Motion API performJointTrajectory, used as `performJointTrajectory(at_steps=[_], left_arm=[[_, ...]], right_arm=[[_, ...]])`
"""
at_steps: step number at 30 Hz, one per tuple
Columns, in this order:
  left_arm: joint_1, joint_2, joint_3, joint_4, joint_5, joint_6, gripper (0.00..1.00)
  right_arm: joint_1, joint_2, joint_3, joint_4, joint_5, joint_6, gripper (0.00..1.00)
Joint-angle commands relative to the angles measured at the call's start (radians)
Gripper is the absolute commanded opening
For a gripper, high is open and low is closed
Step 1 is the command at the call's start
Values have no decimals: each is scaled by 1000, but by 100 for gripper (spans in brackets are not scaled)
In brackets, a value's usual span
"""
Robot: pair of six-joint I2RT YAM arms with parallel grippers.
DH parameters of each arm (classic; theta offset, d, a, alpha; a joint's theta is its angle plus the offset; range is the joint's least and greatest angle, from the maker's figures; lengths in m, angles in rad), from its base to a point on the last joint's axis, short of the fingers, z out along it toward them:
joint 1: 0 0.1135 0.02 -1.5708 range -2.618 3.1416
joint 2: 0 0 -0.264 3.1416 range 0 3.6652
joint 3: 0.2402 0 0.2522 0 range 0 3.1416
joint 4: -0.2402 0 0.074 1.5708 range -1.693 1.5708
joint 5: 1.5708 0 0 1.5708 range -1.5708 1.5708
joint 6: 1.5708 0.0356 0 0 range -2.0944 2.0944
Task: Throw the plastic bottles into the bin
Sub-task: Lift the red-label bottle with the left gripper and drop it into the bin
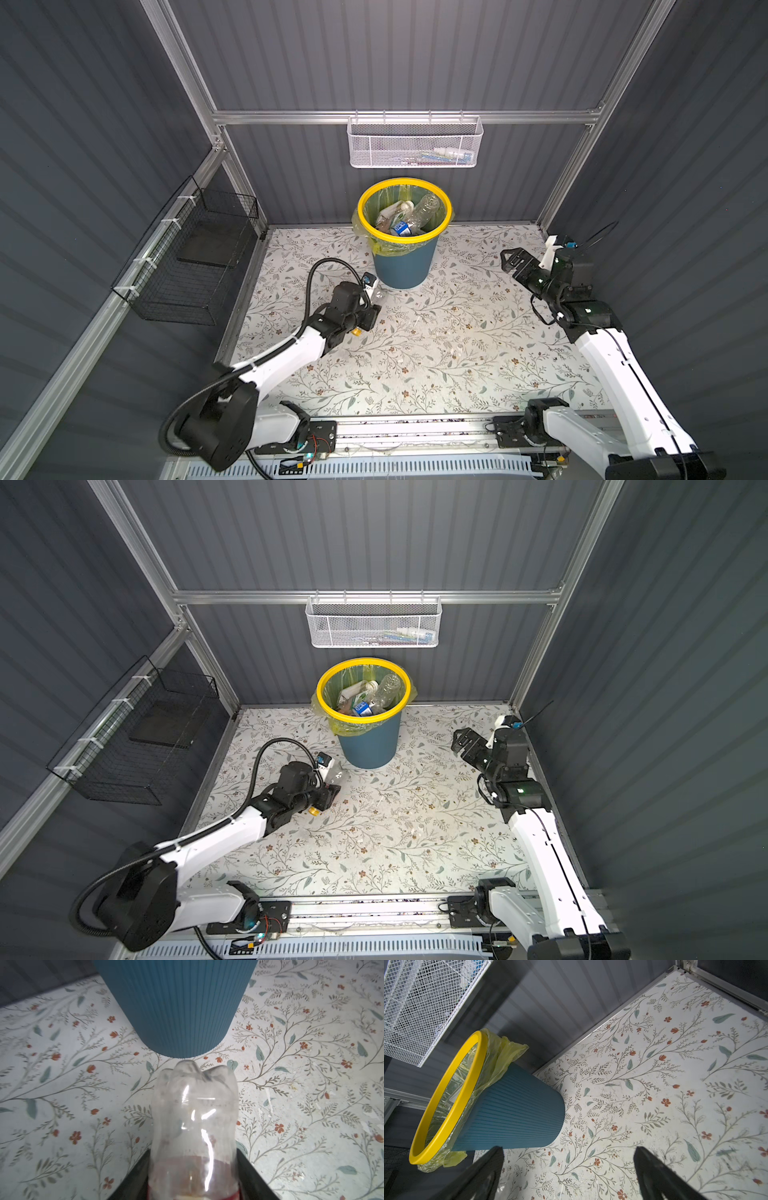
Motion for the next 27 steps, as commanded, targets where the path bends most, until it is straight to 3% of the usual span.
performJointTrajectory(at_steps=[1, 8, 12, 15, 17, 20, 21, 24, 25, 27], left_arm=[[-6, -196, -11, -43, -90, -15, 56], [-5, -514, 17, 34, -210, 69, 57], [-5, -493, 159, 155, -145, 147, 56], [-6, -325, 373, 201, -37, 197, 56], [-6, -128, 592, 162, 61, 195, 56], [-6, 247, 1042, -88, 110, 121, 58], [-6, 354, 1164, -165, 100, 98, 62], [-5, 595, 1470, -377, -22, 45, 99], [-4, 613, 1505, -383, -64, 26, 100], [0, 572, 1427, -284, -91, 6, 100]], right_arm=[[-4, 5, -11, 10, -13, 0, 99], [-4, 12, -28, -3, -56, -1, 99], [-2, -13, -46, 6, -51, 6, 99], [-1, -23, -60, 15, -53, 19, 99], [2, -24, -70, 26, -58, 31, 99], [9, -21, -74, 32, -68, 45, 99], [11, -21, -74, 30, -72, 48, 99], [19, -37, -81, 15, -79, 53, 99], [19, -48, -85, 6, -74, 47, 99], [19, -70, -93, -18, -47, 28, 99]])
